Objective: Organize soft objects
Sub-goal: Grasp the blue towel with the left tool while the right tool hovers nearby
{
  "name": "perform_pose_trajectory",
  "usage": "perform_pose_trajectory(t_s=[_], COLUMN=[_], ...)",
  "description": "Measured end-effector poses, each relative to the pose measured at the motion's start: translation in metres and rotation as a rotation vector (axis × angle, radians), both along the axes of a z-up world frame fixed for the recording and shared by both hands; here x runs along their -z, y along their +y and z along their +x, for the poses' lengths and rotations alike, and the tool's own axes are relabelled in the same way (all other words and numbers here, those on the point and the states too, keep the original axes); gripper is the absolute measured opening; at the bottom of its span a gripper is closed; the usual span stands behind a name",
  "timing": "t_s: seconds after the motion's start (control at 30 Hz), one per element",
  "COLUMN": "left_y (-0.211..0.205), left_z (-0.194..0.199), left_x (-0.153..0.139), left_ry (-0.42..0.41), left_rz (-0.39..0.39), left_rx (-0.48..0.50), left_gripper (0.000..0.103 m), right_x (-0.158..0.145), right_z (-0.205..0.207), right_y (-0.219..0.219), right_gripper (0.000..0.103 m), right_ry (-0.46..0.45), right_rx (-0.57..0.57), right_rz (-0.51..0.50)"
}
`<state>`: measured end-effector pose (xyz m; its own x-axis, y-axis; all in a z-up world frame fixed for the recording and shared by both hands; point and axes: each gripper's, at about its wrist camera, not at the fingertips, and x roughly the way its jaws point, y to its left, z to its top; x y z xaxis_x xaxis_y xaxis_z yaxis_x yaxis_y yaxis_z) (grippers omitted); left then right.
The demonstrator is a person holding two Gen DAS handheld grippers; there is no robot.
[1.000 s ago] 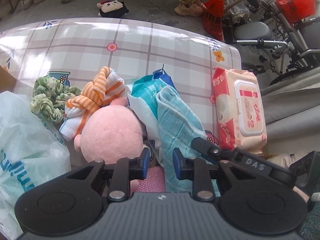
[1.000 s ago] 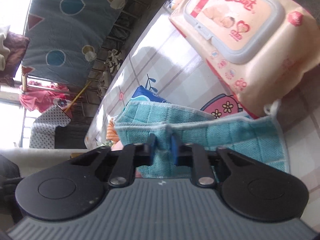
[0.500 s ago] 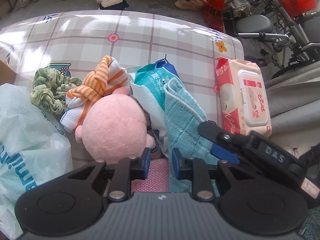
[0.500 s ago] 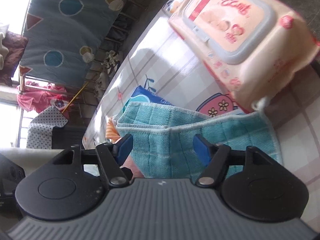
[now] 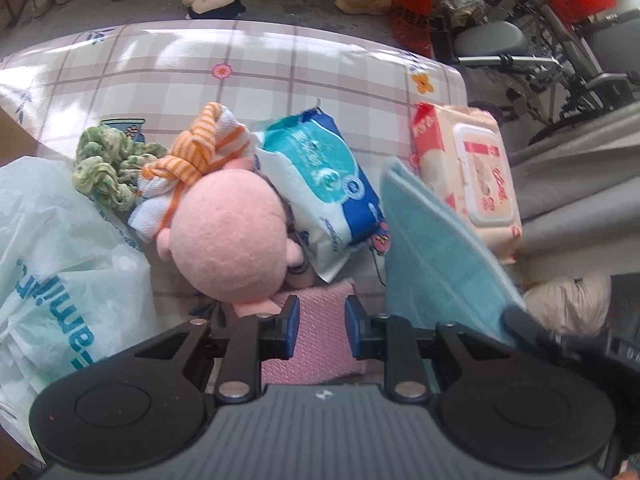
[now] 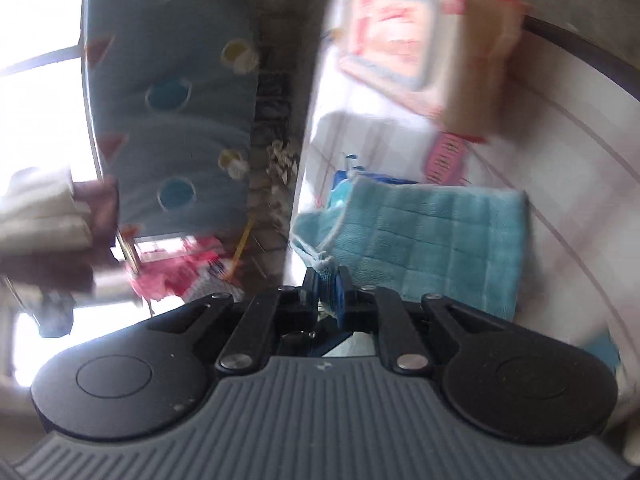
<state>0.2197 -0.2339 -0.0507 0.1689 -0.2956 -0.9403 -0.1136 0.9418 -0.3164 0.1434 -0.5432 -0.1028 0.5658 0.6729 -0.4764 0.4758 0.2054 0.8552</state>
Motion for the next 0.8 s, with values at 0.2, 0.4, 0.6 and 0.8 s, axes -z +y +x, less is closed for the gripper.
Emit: perform_pose_trajectory(t_s=[0.2,0.4,0.6,0.8], left_y=[-0.036,-0.075,-0.108,-0.12], left_z=[-0.015,-0.03,-0.042,-0.04], left_x=[0.008,0.025,0.041,0.052], left_ry=[0.016,0.061,0.094,0.111], left_rz=[0.001,-0.013,-0.01,-0.016], left_rx=[0.098,0.188,0.261,0.265], left_gripper=[0.024,0.025,0.026,0.028], right_x=[0.039,0.06,0.068,0.064], right_z=[-0.087,-0.124,-0.135,-0.156], right_y=[-0.064,-0.106,-0.119,-0.116], right_gripper=[0.007,0.007,0.007,0.007], right_ry=[0.208,0.282,0.34,0.409], right_rx=[0.315,0.461,0.401,0.381], right_rz=[0.044,0.006,-0.062,-0.042])
